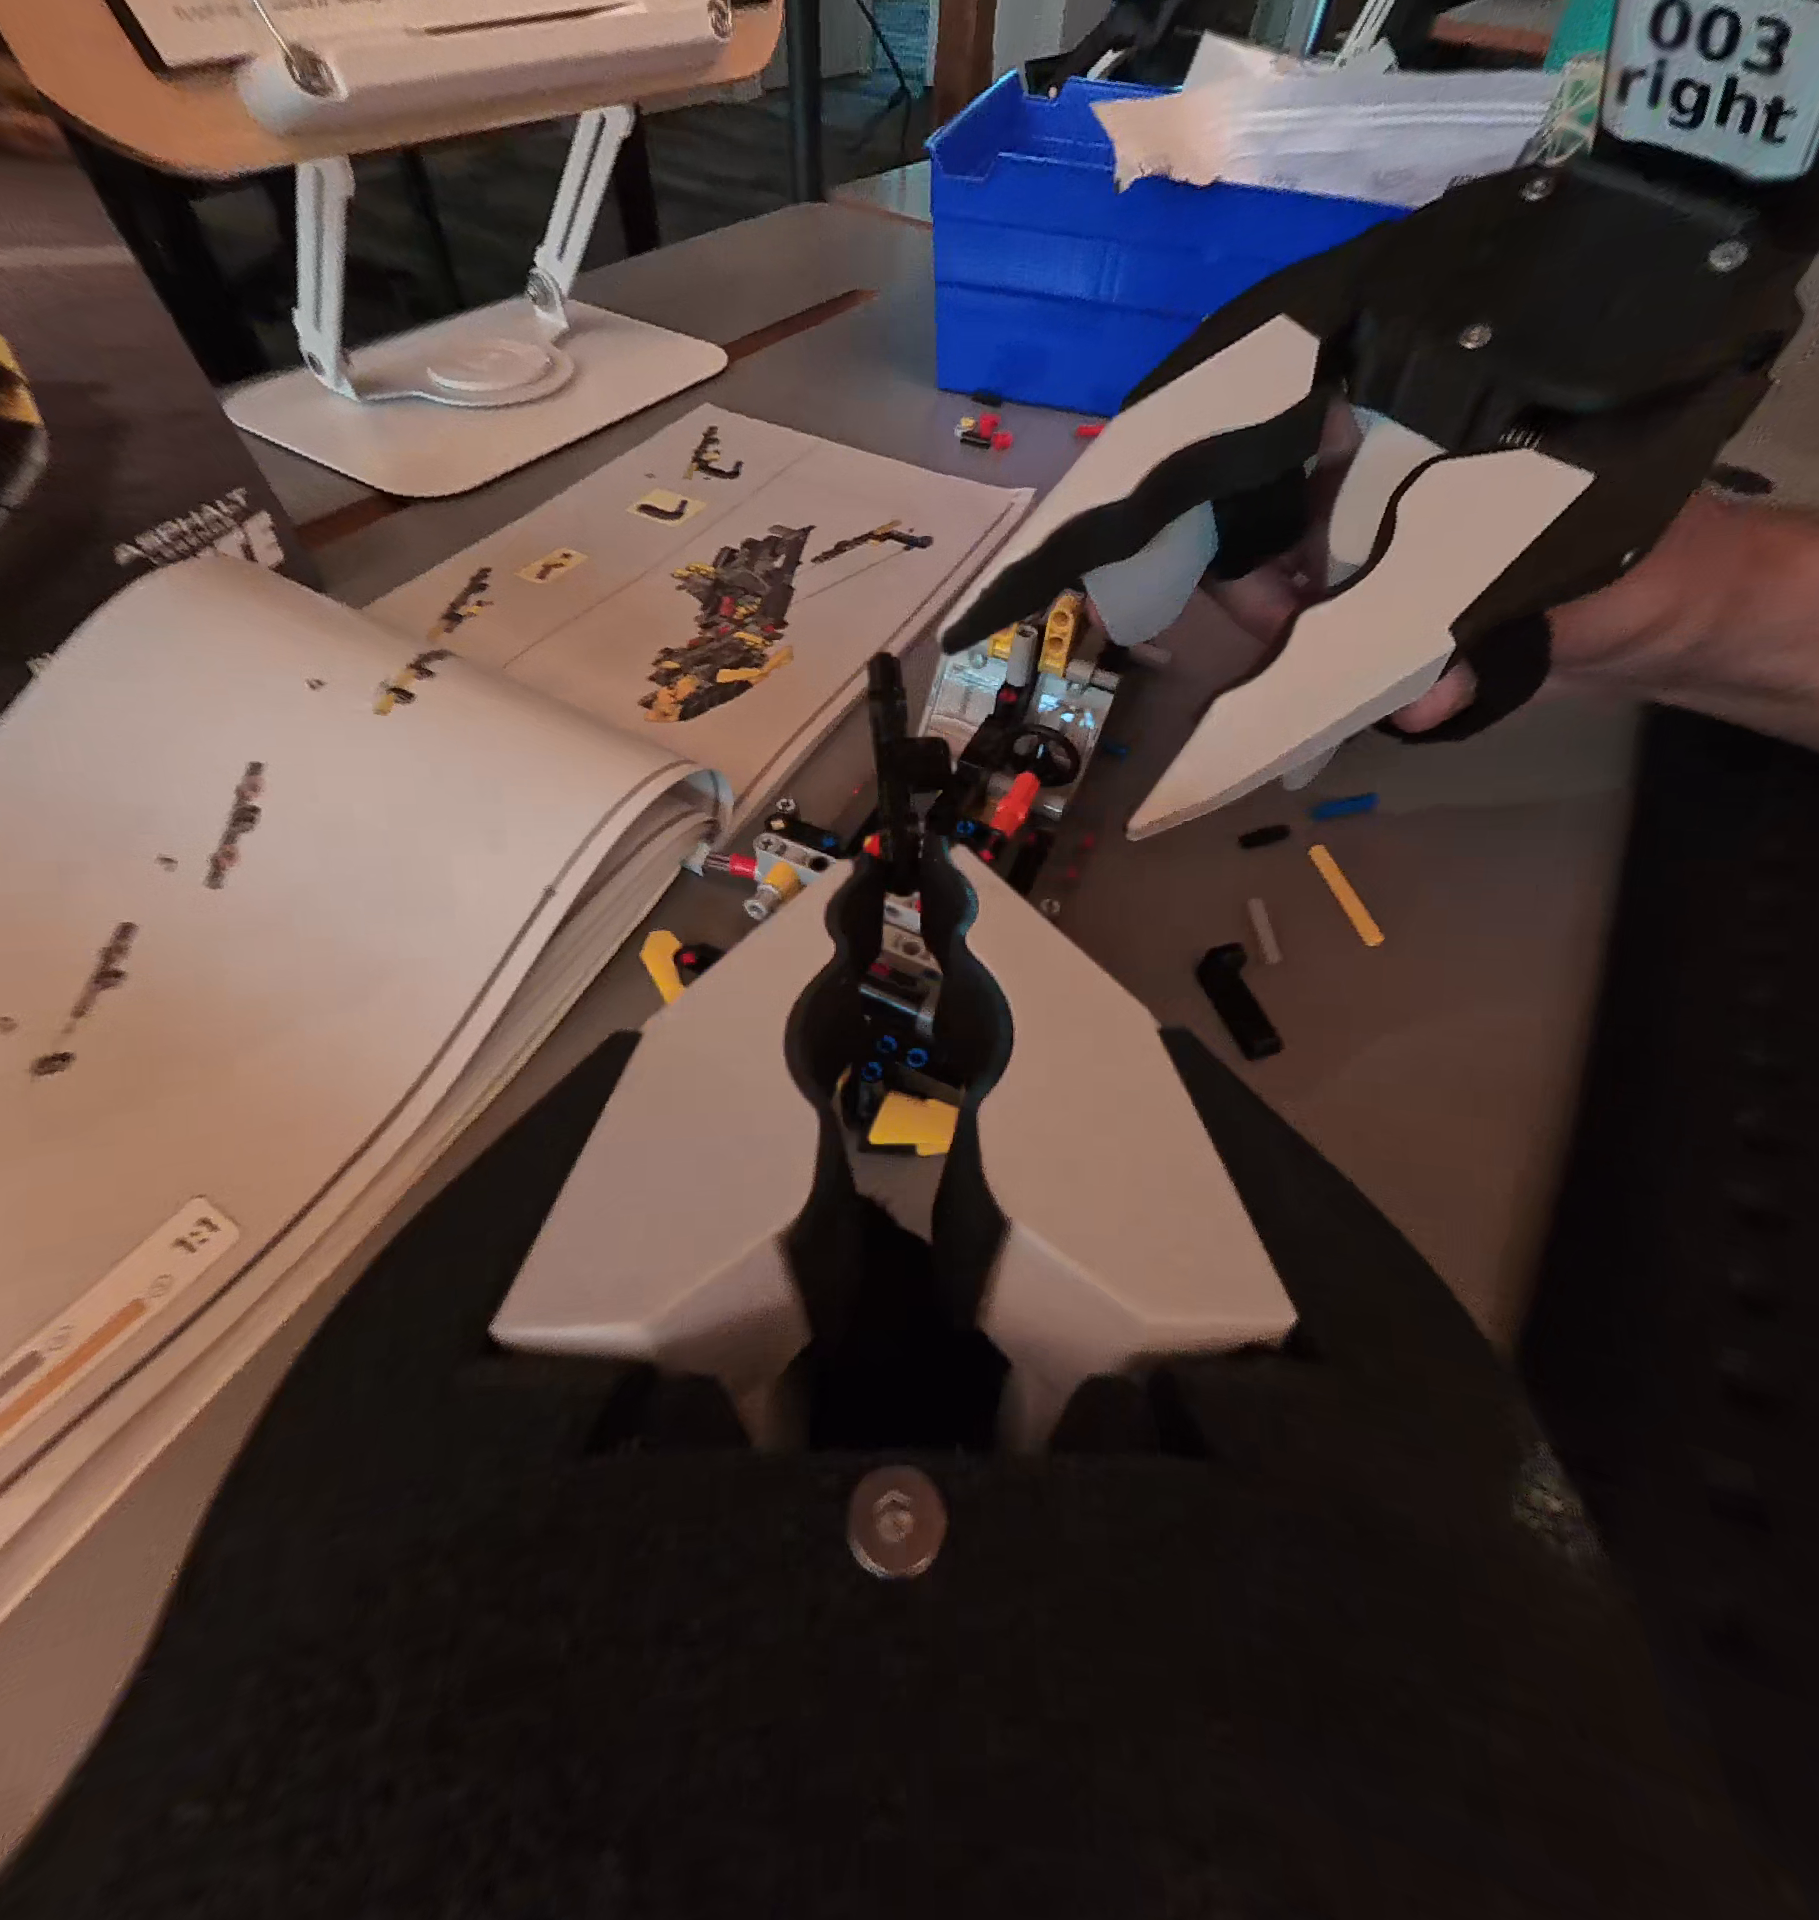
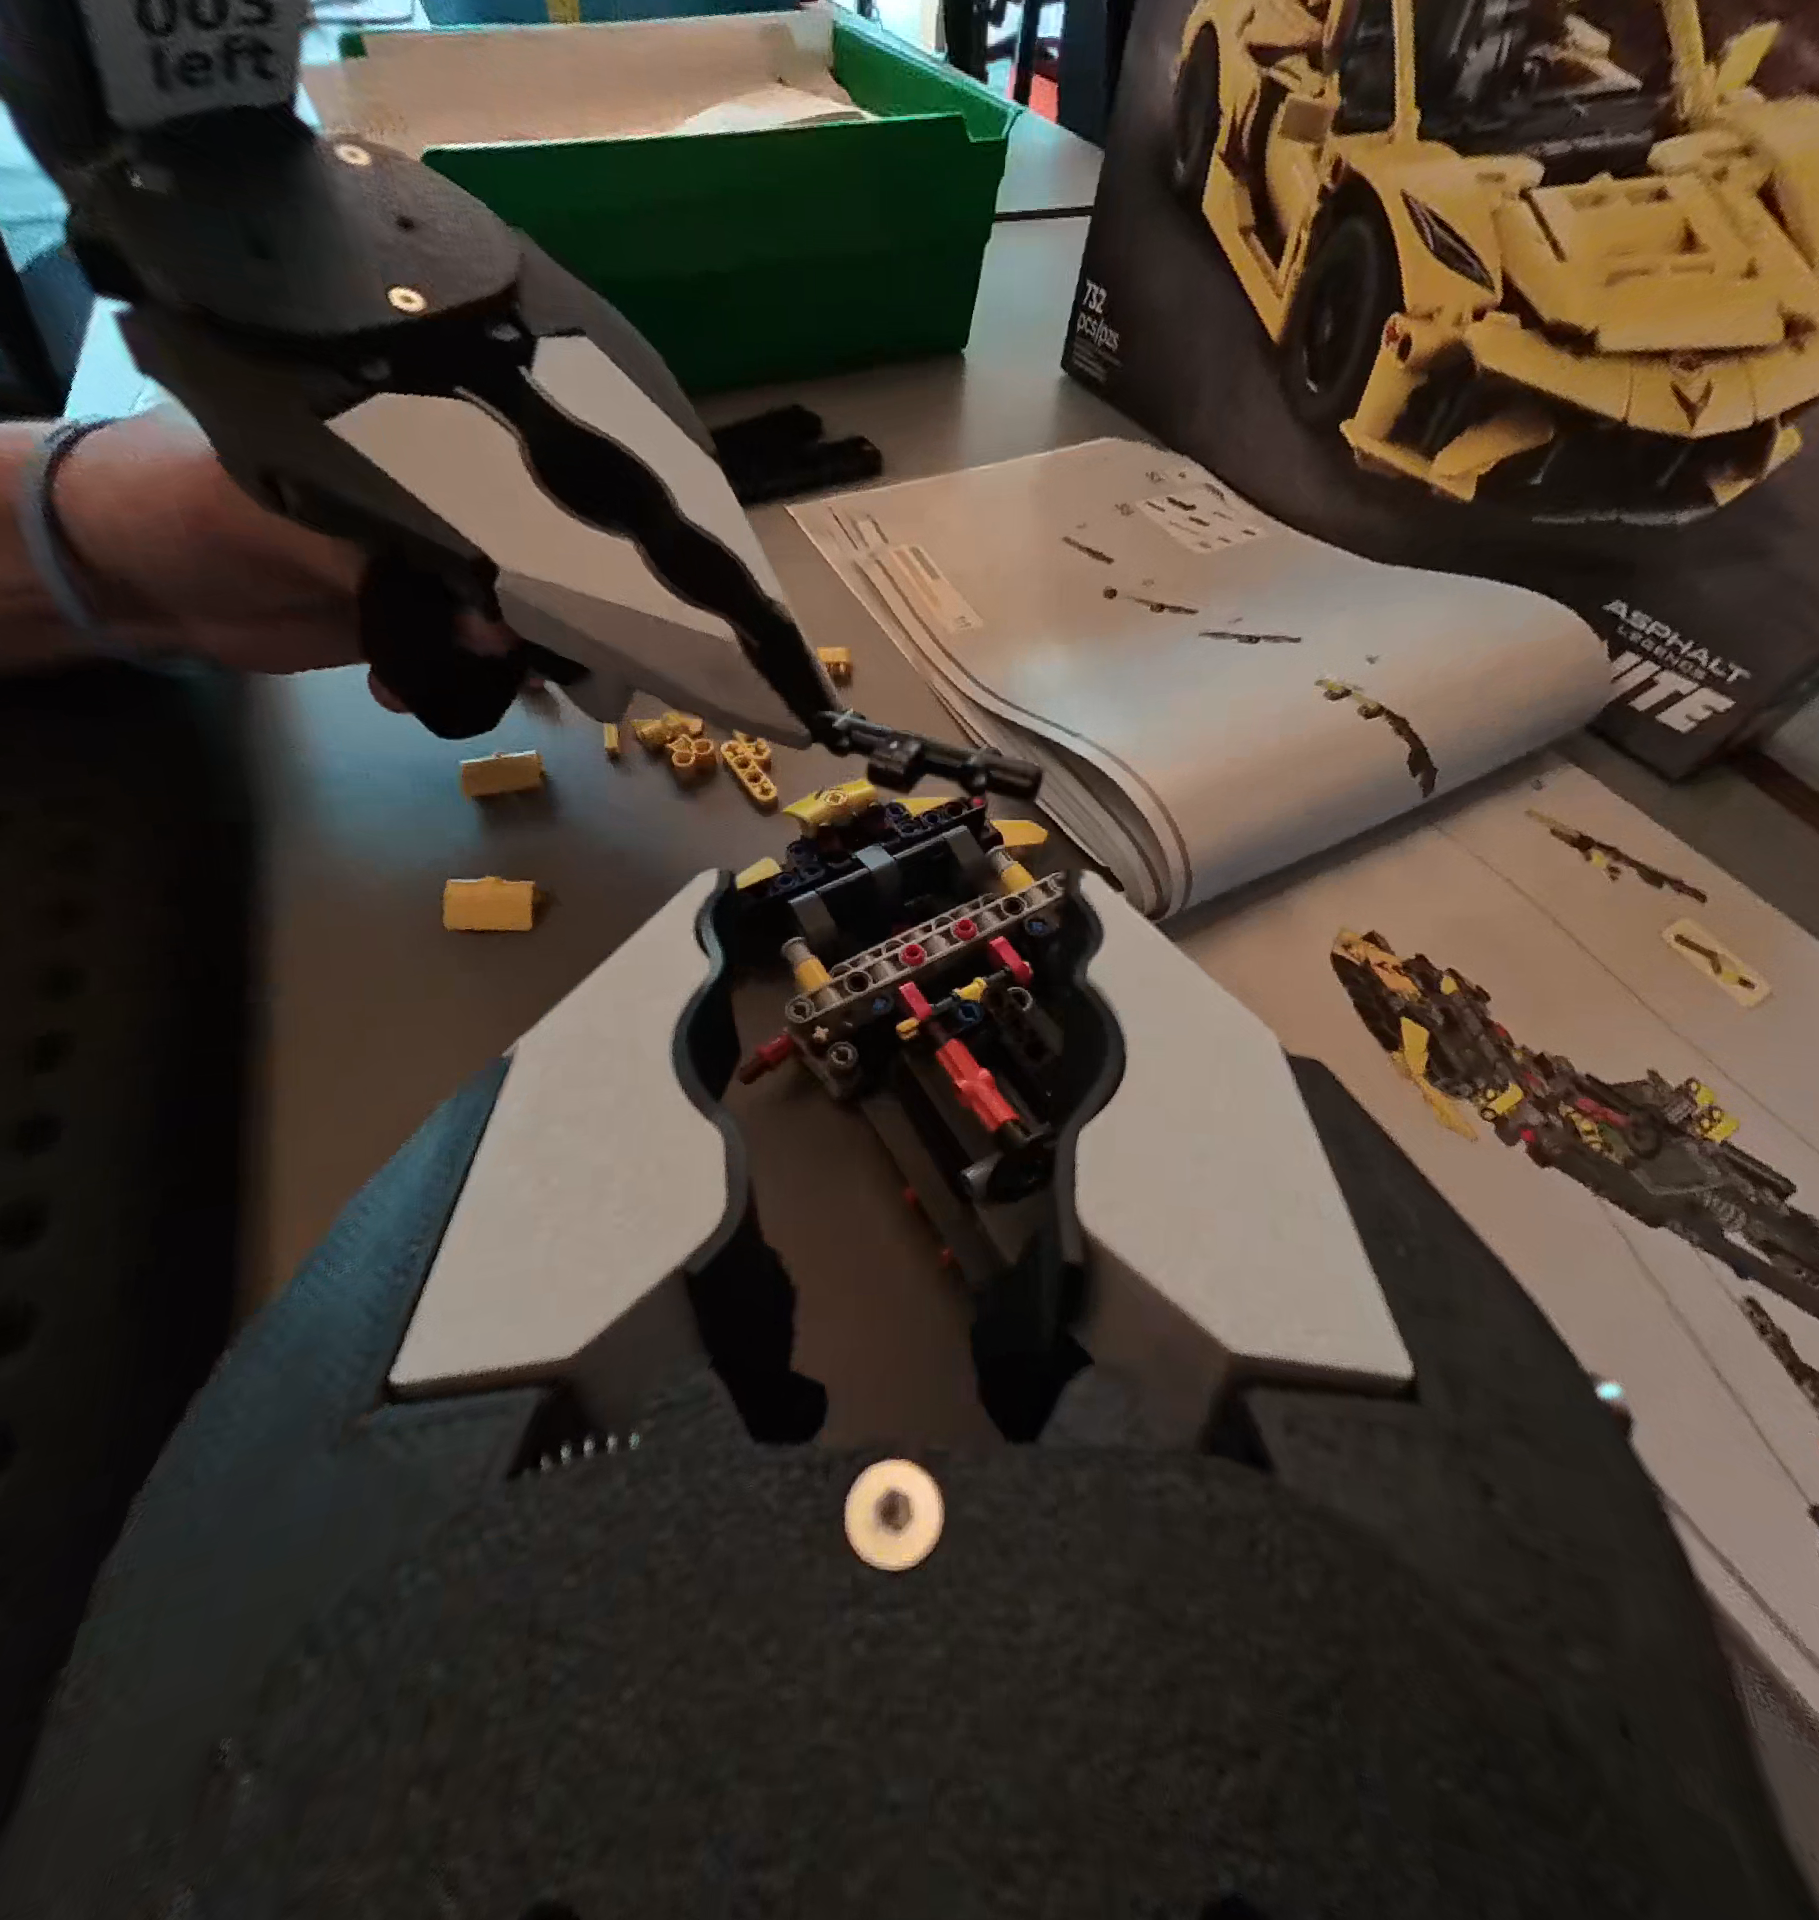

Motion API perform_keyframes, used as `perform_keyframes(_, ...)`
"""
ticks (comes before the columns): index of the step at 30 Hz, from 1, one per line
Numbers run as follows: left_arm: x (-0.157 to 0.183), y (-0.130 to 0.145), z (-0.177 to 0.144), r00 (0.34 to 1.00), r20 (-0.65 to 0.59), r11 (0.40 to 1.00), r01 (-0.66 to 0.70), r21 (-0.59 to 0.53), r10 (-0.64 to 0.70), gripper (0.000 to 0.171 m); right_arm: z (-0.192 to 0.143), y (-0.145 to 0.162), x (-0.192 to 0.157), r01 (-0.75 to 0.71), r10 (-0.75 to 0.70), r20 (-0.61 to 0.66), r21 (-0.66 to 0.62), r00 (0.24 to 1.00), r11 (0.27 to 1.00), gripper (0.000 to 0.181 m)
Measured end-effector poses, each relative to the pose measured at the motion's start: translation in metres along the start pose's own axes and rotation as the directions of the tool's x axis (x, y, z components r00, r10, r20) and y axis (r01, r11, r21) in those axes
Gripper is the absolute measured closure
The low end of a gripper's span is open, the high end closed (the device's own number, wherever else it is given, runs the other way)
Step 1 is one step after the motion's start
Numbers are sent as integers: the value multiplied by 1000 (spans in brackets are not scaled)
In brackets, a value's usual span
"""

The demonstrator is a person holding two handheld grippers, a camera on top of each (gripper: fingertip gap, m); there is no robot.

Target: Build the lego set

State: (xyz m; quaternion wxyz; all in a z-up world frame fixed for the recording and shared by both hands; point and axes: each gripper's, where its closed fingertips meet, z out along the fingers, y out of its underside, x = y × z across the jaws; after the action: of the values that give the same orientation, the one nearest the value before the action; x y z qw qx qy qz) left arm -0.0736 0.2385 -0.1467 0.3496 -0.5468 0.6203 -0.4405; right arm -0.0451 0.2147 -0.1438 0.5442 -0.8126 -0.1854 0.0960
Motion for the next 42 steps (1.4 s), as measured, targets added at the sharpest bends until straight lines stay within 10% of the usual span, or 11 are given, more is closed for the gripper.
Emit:
perform_keyframes(22, -76, 3, -30, 958, 277, 997, 63, 38, -71, 167, -18, -3, 27, -145, 146, -25, 51, 989, 988, 145)
perform_keyframes(31, -61, -4, -21, 947, 296, 991, -136, 15, 125, 167, -26, -16, 25, -242, 234, 79, 129, 969, 962, 148)
perform_keyframes(42, -83, 7, -7, 936, 340, 995, -73, -63, 90, 167, -49, 8, 82, -288, 305, -163, 117, 938, 950, 150)
